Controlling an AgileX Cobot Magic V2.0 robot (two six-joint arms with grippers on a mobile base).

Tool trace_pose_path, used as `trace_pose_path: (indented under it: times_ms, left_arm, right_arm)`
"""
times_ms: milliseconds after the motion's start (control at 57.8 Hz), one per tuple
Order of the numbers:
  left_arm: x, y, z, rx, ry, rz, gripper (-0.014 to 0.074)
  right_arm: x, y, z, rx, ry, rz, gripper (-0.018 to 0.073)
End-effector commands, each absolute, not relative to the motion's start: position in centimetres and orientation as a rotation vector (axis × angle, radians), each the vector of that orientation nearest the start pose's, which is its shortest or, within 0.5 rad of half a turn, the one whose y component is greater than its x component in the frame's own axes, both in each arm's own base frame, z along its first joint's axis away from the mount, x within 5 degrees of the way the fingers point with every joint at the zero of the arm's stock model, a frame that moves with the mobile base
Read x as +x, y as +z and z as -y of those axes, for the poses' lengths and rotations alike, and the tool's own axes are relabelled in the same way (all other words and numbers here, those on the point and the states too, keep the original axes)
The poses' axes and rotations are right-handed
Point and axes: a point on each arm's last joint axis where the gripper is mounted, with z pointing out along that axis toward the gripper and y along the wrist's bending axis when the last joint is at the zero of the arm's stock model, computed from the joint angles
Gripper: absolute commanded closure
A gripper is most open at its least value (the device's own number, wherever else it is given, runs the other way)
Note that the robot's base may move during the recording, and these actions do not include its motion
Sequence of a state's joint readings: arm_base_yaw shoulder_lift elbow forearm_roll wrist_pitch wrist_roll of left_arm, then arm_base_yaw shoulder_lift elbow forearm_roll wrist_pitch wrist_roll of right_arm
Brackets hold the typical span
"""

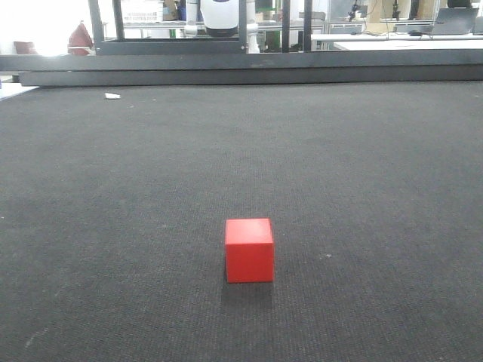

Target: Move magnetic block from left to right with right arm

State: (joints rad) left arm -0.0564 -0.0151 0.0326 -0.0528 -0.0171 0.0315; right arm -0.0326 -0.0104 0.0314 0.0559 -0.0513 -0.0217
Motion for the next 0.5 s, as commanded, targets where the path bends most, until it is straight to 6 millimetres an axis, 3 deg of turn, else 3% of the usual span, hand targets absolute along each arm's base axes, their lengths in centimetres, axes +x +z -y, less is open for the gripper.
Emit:
trace_pose_path:
  times_ms: [0, 484]
  left_arm:
    - [5.50, 21.00, 0.28, 0.013, -0.075, -1.396, 0.0713]
    - [5.50, 21.00, 0.28, 0.013, -0.075, -1.396, 0.0713]
  right_arm:
    - [5.29, 21.74, 0.27, 0.050, -0.014, -1.341, 0.0505]
    - [5.29, 21.74, 0.27, 0.050, -0.014, -1.341, 0.0505]
